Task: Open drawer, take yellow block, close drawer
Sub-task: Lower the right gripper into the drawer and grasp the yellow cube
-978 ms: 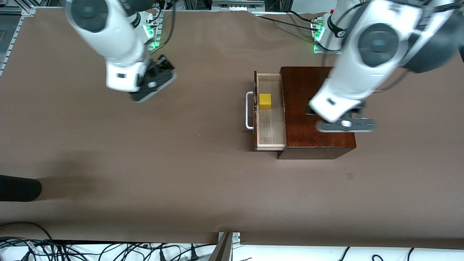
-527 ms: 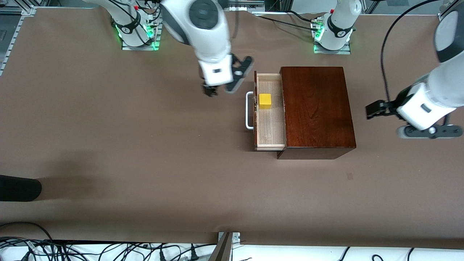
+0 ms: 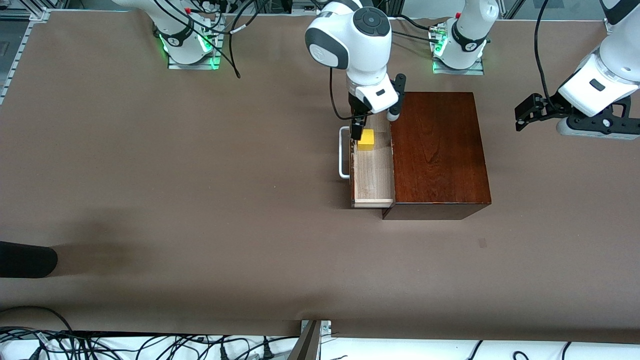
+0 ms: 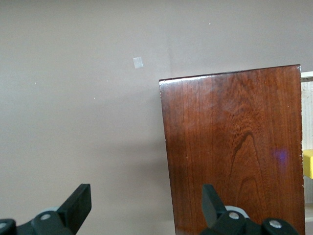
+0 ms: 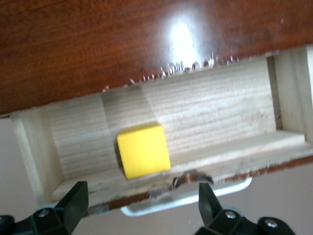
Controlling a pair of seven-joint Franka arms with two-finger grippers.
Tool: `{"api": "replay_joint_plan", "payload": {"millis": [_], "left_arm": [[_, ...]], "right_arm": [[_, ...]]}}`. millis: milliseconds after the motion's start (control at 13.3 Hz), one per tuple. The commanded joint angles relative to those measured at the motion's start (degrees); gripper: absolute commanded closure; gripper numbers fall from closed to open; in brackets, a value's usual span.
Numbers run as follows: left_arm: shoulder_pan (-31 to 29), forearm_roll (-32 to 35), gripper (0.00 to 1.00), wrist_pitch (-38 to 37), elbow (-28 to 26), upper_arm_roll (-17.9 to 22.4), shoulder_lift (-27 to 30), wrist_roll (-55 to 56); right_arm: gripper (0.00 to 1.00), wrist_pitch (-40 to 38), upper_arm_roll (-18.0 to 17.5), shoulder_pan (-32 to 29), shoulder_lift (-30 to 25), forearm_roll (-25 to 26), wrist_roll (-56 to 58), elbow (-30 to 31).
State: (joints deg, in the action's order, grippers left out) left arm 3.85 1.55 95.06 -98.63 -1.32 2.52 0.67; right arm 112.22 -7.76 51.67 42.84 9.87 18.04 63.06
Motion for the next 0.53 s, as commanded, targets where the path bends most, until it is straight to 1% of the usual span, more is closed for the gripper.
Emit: {"api": "replay_joint_plan", "payload": {"millis": [0,226,452], "left_arm": [[0.01,-1.02,0.0,0.04,-0.51,0.36,0.2,-1.37],[0.01,-1.02,0.0,-1.71,0.89,0.36,-0.5,-1.37],[0.01,-1.02,0.0,-3.82,1.07,0.36,-0.5,-1.54]], "right_arm": [[0.0,2.02,0.38,0.01,1.8,0.59,5.59,-2.5],[0.0,4.93,0.38,0.01,4.0,0.59,6.75,-2.5],[0.0,4.41,0.38,0.1,5.41,0.59,7.89,-2.5]]}}
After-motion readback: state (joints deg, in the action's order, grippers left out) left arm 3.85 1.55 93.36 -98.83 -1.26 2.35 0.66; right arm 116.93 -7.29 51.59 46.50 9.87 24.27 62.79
